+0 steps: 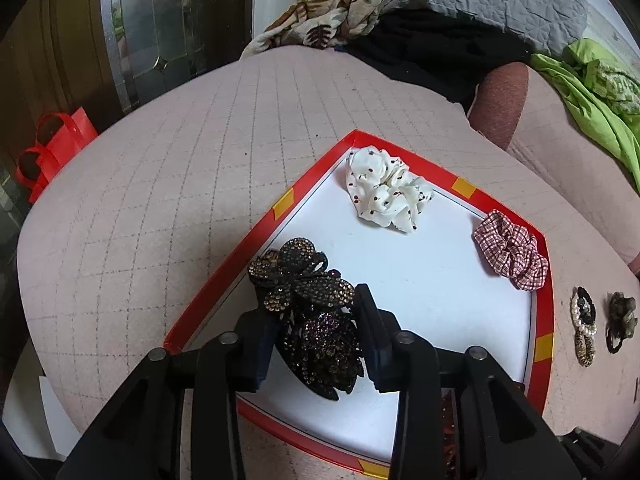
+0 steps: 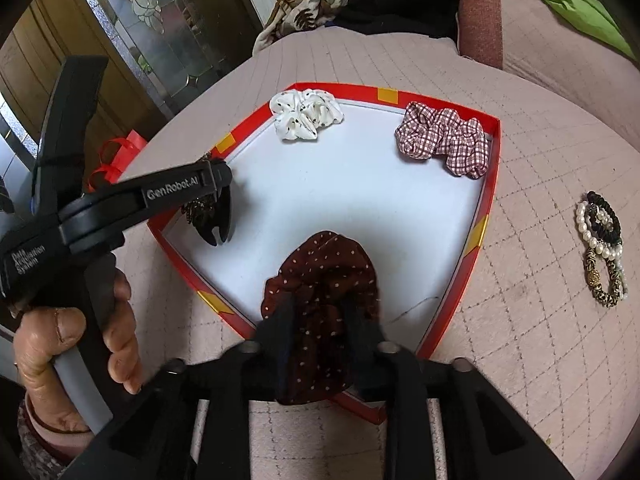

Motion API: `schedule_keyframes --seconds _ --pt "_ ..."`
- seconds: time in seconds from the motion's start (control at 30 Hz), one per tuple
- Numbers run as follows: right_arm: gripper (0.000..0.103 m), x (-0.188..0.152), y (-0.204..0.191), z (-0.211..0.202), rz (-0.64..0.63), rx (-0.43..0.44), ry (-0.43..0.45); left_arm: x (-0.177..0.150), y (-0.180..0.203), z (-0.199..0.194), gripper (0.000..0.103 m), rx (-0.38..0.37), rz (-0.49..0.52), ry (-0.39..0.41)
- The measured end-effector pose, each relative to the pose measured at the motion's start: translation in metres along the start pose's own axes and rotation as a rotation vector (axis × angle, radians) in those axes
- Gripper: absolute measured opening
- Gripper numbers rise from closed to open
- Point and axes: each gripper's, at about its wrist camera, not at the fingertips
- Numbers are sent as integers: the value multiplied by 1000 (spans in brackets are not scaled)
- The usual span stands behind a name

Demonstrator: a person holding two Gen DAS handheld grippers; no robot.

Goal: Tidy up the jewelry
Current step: 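Carry the clip and red scrunchie into the tray and release both, then grasp the leopard-print beaded bracelet with the left tool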

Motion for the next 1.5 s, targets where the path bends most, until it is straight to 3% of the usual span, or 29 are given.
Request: schedule_keyframes --seconds 0.17,0.47,0.67,0.87,1.0,1.13,1.3,1.5 --pt "48 -3 -3 -22 -27 -18 68 -1 -1 -10 39 -30 -13 40" --pt "52 -24 24 -65 9 -26 134 -5 14 -31 40 -59 6 123" --pt "52 -52 72 -93 66 -91 155 -13 35 -46 40 -94 64 174" --pt "52 -81 140 -112 173 -191 145 -27 69 -65 40 -164 140 176" --pt "52 -101 181 -124 242 -247 144 -38 106 -76 40 -269 196 125" --pt "52 -118 221 -132 320 -279 146 -54 158 -69 45 -323 298 50" --pt "52 -130 252 -135 383 -283 157 -76 221 -26 45 -396 347 -112" --pt "52 -123 286 -128 435 -303 185 -91 271 34 45 -381 371 -218"
Point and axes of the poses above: each gripper's, at about its wrist camera, not at the fingertips, and z roughly the way its jaws point, y to its right, x to its top, and after that the axes turned 11 degrees about -x, right-handed
